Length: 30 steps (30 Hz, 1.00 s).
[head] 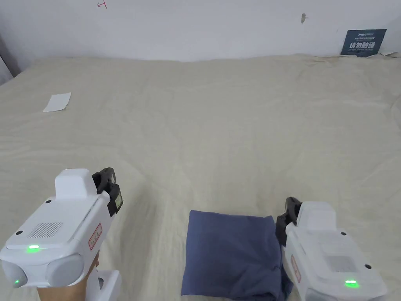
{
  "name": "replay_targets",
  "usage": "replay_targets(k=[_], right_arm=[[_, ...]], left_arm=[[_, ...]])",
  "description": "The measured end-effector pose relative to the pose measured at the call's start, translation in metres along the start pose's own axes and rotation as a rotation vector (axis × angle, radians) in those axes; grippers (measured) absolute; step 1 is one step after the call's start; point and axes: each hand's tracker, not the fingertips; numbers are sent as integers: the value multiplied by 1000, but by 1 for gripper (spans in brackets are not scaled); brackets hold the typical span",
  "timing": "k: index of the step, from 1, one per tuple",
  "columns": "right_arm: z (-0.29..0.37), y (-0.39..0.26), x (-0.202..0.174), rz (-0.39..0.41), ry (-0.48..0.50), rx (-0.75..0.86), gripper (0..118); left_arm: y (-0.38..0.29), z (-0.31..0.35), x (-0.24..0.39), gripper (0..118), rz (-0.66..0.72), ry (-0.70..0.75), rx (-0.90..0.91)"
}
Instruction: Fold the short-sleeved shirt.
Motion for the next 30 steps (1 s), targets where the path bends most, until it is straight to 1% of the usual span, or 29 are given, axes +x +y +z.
replay_targets(k=[2,4,7,10,17,19,23,25,30], right_arm=[[-8,-13,-6,9,-1,-56,1],[-15,-27,-12,-1,9,-117,1],[-26,-49,-12,24,25,-177,1],[-38,-69,-13,22,37,-247,1],[-50,-91,-14,1,14,-297,0],[-49,-89,-14,13,12,-296,0],[-51,-90,-10,4,19,-300,0],[-49,-90,-11,6,20,-298,0],[-46,-88,-14,6,19,-295,0]], left_arm=[[-2,0,-2,0,9,2,-7],[-4,0,-4,0,15,4,-12],[-7,0,-7,0,20,5,-22],[-10,1,-11,0,26,7,-30],[-19,-1,-11,0,32,-9,-83],[-23,-6,-10,0,58,-49,-148],[-33,-25,-10,0,185,-229,-361],[-41,-36,-8,0,225,-303,-457],[-58,-60,11,0,181,-490,-661]])
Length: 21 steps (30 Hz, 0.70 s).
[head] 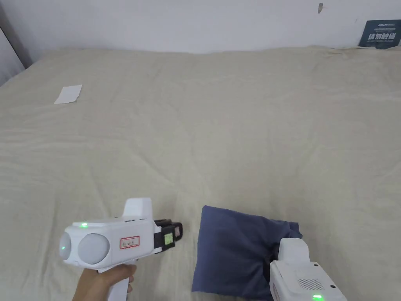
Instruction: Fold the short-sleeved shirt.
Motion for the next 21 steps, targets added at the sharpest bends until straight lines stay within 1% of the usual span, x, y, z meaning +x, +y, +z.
replay_targets(k=[1,2,4,8,9,13,17,21], right_arm=[[0,0,0,0,0,0,0],[0,0,0,0,1,0,0],[6,3,-4,-4,3,-1,0],[4,2,-1,-2,6,-1,0],[4,2,-1,-4,8,-2,0],[1,1,3,-9,14,-4,0],[-2,-1,5,-15,16,-6,0],[-3,-1,6,-16,18,-8,0]], left_arm=[[0,-6,1,0,9,-38,-48],[1,-14,0,5,26,-73,-85],[3,-30,-2,19,56,-83,-146],[4,-51,-6,92,50,-80,-188],[4,-54,-7,99,56,-87,-202],[6,-65,-12,100,73,-127,-210],[7,-77,-10,100,43,-179,-228],[7,-91,-9,99,39,-175,-259]])
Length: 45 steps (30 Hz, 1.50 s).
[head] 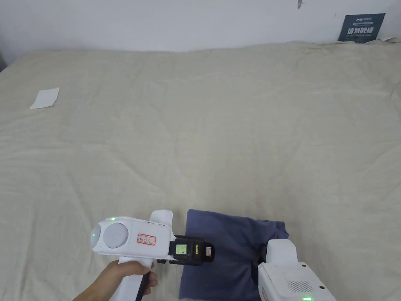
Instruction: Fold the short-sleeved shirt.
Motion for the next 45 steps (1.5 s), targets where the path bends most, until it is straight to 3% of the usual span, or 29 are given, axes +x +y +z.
replay_targets(k=[4,7,12,21,27,37,45], right_arm=[[-1,0,2,-5,6,-4,0],[-2,0,2,-5,8,-6,0],[-2,1,3,-4,10,-12,1],[12,16,6,-3,35,-7,1],[48,49,11,8,47,152,1],[101,111,28,28,17,398,1],[133,141,34,48,-29,494,1]], left_arm=[[-2,-2,-1,89,4,-10,10],[-1,-2,-3,47,52,-61,8],[-2,-3,5,21,19,-31,12],[-3,9,33,15,-80,57,38],[12,39,35,15,-132,97,56],[40,131,-24,15,-132,327,120],[51,202,-69,15,-95,516,134]])
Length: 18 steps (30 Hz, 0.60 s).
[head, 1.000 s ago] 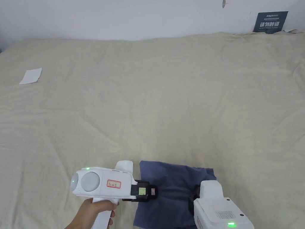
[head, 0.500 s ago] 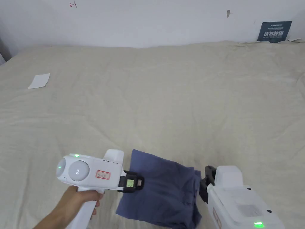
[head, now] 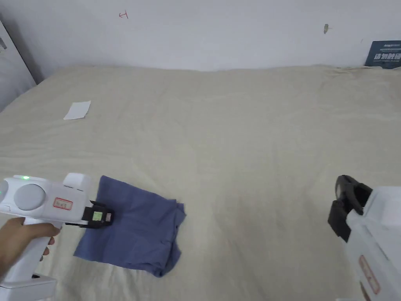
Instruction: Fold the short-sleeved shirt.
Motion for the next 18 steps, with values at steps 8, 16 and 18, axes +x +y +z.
replay_targets(k=[8,16,18], right_arm=[[3,6,9,22,-54,15,1],[-1,0,6,27,-79,-15,1],[-6,-2,12,25,-76,-25,1]], left_arm=[[13,8,-69,14,13,147,-45],[14,-9,-118,15,119,229,-125],[13,-17,-123,15,155,251,-155]])
